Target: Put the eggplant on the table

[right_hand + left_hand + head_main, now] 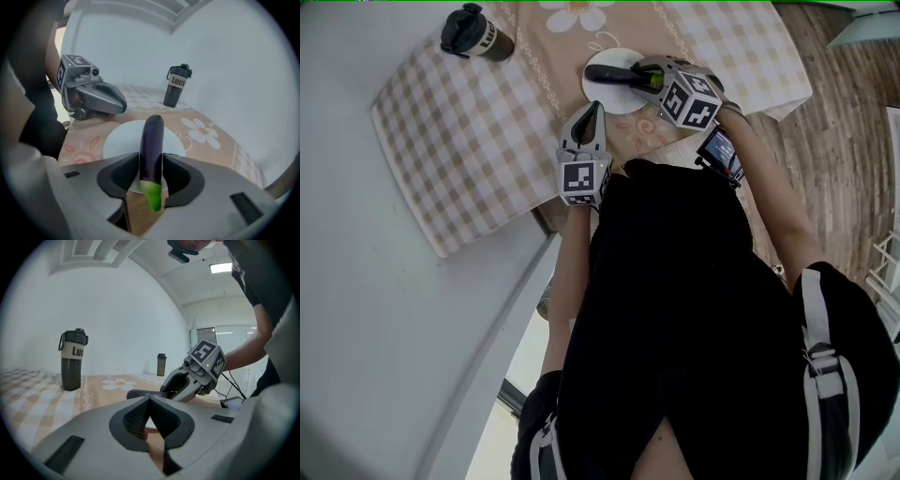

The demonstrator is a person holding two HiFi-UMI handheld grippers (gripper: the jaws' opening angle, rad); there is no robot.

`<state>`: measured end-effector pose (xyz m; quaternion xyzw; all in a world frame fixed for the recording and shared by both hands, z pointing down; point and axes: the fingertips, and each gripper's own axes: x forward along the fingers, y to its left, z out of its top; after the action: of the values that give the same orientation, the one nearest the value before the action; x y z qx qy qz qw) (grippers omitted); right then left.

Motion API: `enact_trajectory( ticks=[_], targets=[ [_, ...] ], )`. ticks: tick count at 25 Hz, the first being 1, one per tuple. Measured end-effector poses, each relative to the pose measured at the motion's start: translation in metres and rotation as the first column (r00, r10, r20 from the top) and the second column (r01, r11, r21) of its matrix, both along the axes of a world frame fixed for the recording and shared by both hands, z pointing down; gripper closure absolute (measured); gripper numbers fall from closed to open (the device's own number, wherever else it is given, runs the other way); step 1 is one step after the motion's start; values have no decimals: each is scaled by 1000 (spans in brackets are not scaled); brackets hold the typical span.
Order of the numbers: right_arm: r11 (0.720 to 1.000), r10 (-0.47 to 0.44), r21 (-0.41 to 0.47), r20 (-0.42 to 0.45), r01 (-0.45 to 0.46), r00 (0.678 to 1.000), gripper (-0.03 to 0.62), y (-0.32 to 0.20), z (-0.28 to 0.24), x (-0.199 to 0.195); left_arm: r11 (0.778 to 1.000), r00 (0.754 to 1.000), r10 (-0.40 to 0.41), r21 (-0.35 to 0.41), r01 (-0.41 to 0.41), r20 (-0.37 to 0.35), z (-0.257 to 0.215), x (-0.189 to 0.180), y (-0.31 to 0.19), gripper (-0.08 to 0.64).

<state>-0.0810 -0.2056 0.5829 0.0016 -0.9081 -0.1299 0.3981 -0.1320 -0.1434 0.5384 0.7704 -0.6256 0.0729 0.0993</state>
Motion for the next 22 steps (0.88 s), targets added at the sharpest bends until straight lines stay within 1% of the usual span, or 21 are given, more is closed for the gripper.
enact_trajectory(
  ticks=[2, 3, 7, 10, 15, 22],
  targets=[
    [999, -1, -37, 9, 1, 1000, 387, 3, 0, 0, 1000, 1000, -5, -9, 5, 2, 0, 0, -1, 546],
    [999, -3, -51, 16, 4, 1000, 376, 5, -1, 0, 1000, 1000, -6, -13, 6, 1, 1, 0, -1, 546],
    [998, -4, -56, 42, 6, 999, 376, 7, -10, 0, 1000, 1000, -10, -9, 10, 0, 0, -1, -1, 546],
    [997, 6, -75, 78, -1, 997, 376, 7, -22, 1, 1000, 1000, -13, -8, 13, 1, 0, -2, -1, 546],
    [994, 36, -105, 171, -18, 985, 376, 6, -52, 2, 1000, 1000, -13, -6, 13, 2, -1, -1, 0, 546],
    [990, 68, -137, 325, -24, 943, 376, 9, -107, 0, 1000, 1000, -12, -13, 12, 1, 1, -1, -1, 546]
  ],
)
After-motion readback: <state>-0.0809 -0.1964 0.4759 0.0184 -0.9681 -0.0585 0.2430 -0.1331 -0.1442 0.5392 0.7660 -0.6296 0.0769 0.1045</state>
